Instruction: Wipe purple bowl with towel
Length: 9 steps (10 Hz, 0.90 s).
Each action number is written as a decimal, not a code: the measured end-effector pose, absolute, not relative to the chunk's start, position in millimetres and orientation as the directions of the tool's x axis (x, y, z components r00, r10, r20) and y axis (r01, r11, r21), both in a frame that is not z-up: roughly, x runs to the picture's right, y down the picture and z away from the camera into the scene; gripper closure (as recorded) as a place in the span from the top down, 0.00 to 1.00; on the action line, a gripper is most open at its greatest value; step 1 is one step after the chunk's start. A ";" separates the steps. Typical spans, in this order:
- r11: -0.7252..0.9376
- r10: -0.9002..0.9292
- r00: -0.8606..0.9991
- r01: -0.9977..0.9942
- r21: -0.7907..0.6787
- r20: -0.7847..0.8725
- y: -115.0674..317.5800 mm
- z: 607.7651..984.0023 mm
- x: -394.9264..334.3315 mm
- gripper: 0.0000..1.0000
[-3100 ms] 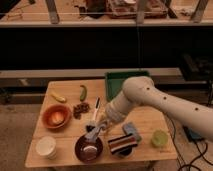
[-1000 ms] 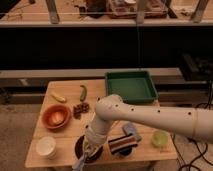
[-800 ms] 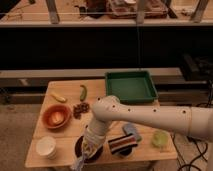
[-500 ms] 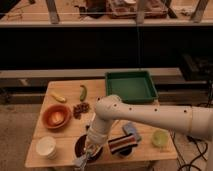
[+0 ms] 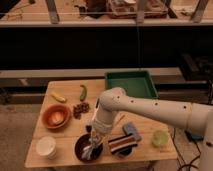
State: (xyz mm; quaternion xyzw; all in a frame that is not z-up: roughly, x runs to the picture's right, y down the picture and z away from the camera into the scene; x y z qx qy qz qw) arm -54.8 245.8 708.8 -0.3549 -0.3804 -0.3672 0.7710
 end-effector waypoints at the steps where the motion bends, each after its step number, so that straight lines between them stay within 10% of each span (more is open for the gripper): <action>1: 0.476 -0.307 0.420 0.845 -0.244 0.854 243.7 707.5 -68.0 0.00; 9: 0.430 -0.322 0.292 0.893 -0.136 0.901 277.6 667.5 -107.1 0.00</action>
